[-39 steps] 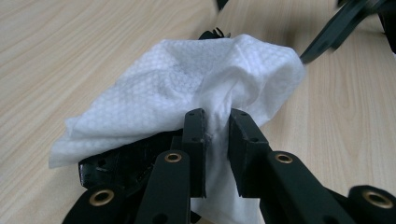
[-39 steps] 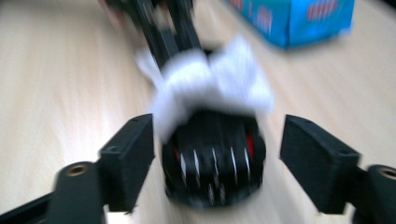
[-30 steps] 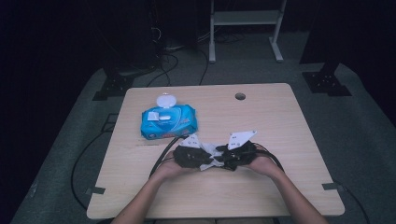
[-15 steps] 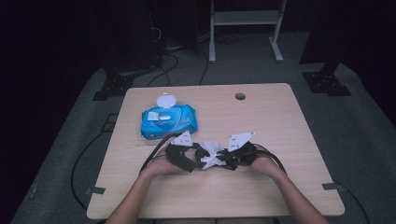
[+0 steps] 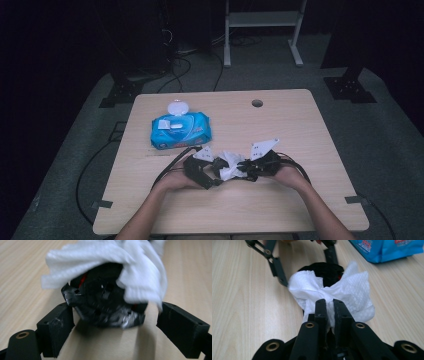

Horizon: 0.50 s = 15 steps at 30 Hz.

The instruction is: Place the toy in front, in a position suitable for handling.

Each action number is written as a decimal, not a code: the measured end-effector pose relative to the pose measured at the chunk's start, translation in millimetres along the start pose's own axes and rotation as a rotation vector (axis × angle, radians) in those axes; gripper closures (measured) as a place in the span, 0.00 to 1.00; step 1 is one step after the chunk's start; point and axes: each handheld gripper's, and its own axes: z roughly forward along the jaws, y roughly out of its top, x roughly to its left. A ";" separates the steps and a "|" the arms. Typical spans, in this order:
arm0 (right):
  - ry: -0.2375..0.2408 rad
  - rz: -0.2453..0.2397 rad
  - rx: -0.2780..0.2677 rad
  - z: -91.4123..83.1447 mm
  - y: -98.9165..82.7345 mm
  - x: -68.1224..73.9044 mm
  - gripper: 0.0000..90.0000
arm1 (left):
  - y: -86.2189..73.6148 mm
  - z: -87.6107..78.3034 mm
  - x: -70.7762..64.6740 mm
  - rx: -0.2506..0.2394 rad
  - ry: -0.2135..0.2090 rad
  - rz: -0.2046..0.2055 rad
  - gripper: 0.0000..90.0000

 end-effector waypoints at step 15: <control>0.028 0.121 0.024 13.9 12.3 1.9 0.68 | 7.2 9.1 -3.0 -0.011 0.045 0.016 0.21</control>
